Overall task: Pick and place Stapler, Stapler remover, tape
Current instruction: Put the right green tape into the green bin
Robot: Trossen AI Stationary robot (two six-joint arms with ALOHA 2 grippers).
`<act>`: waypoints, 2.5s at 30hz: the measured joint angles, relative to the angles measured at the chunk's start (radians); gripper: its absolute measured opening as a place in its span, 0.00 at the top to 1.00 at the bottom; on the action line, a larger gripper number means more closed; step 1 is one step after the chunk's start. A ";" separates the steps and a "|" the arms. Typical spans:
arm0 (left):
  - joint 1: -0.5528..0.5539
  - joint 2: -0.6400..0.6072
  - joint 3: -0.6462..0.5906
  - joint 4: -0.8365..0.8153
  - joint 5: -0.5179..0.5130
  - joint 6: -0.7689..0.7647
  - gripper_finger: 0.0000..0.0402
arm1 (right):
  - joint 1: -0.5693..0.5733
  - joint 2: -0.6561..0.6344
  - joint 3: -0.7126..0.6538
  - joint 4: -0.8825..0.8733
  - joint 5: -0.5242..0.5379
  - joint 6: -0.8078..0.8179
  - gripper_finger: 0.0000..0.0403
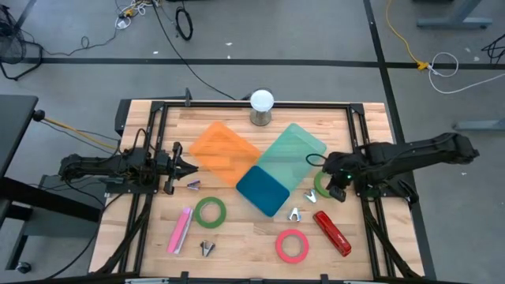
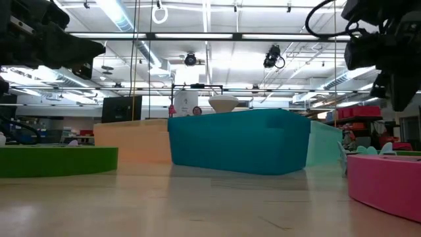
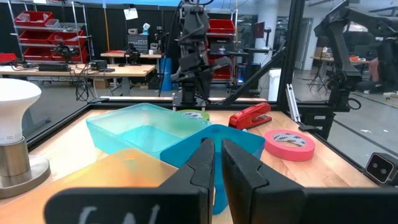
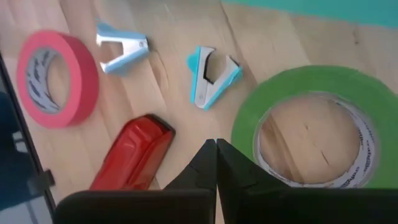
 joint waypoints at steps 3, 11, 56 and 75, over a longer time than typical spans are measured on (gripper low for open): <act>0.000 0.000 0.000 0.000 0.000 0.000 0.92 | 0.000 0.022 0.000 -0.001 -0.002 -0.016 0.99; 0.000 0.000 0.000 0.000 0.000 0.000 0.92 | 0.025 0.068 0.000 -0.005 0.065 -0.019 0.96; 0.000 0.000 0.000 0.000 0.000 0.000 0.92 | 0.142 0.469 0.000 0.126 0.209 -0.050 0.31; 0.000 0.000 0.000 0.000 0.000 0.000 0.92 | 0.140 0.525 0.002 0.125 0.230 -0.057 0.52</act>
